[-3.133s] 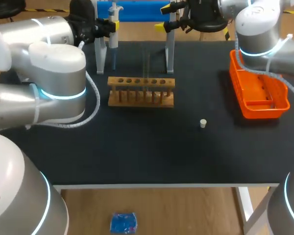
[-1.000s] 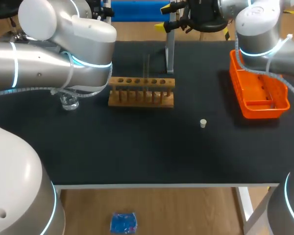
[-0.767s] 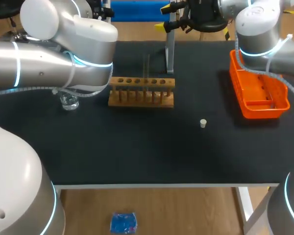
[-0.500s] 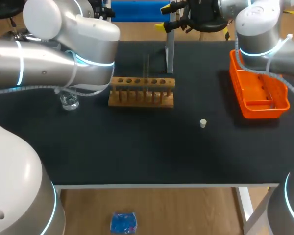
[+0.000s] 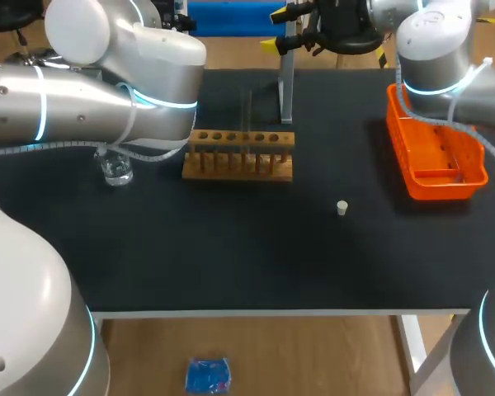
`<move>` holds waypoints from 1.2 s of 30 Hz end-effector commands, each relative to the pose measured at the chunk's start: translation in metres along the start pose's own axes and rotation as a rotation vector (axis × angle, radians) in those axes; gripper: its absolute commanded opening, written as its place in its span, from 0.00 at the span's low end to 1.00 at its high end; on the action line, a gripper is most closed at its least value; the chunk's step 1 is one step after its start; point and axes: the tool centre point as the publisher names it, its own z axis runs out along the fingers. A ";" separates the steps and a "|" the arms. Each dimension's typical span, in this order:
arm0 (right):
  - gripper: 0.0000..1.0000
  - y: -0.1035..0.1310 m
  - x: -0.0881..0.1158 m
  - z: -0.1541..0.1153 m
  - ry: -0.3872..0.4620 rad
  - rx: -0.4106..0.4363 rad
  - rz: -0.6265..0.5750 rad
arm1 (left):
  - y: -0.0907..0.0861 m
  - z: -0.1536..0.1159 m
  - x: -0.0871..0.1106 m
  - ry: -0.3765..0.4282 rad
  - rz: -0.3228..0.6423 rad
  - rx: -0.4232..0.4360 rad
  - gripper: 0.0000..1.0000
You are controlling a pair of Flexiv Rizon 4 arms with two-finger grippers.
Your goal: Invert the test tube, pick up the pipette, mount the tip to pipette, aspirate from beaker and dispense into the tube, eject the tip, return the pipette, and cap with the stopper.
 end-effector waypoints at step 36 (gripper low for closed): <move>1.00 0.000 0.000 -0.001 0.002 0.003 0.000 | -0.014 0.016 -0.009 -0.052 0.018 -0.007 0.00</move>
